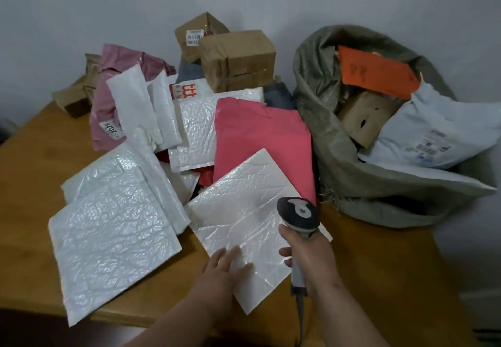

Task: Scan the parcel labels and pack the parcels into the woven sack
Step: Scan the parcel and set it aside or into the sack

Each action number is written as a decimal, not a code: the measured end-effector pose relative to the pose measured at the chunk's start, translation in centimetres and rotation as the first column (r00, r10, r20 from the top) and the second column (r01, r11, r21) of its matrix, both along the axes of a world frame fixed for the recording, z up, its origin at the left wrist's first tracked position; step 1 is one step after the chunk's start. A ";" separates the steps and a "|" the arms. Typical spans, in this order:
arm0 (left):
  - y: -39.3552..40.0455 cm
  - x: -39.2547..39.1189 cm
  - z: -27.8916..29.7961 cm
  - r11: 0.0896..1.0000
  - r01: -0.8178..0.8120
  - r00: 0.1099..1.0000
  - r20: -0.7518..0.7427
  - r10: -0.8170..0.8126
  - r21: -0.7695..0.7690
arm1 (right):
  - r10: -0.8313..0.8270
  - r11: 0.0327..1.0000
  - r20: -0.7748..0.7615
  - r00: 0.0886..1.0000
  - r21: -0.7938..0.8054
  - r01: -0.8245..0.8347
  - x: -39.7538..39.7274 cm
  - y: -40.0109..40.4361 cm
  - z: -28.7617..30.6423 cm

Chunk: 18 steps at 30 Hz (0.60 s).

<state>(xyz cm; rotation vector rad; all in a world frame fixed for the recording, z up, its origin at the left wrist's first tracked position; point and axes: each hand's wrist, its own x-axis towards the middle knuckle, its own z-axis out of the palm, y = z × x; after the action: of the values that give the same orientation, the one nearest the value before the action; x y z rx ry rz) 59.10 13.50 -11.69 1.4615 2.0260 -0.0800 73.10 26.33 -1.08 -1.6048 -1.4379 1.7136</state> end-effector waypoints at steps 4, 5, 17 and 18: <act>0.4 0.0 -1.3 0.994 -0.019 0.998 -0.061 0.025 0.110 | 0.044 0.999 -0.021 0.999 -0.003 -0.044 0.6 0.3 -0.3; 0.7 0.1 -1.4 0.990 -0.021 0.997 -0.076 0.032 0.139 | 0.043 0.999 -0.026 0.999 0.002 -0.043 0.9 0.3 -0.4; 2.0 3.2 -0.6 0.999 0.014 0.995 -0.100 -0.009 0.040 | 0.074 0.997 -0.025 0.997 0.017 -0.073 5.1 0.8 -0.4; 2.0 3.3 -0.5 0.997 0.007 0.994 -0.106 0.000 0.071 | 0.083 0.996 -0.021 0.996 0.020 -0.082 5.4 0.7 -0.6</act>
<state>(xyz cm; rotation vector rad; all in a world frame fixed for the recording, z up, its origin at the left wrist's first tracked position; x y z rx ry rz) 62.38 15.54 -12.18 1.5344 2.1315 -0.0894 78.47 27.01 -1.69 -1.5319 -1.5250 1.7516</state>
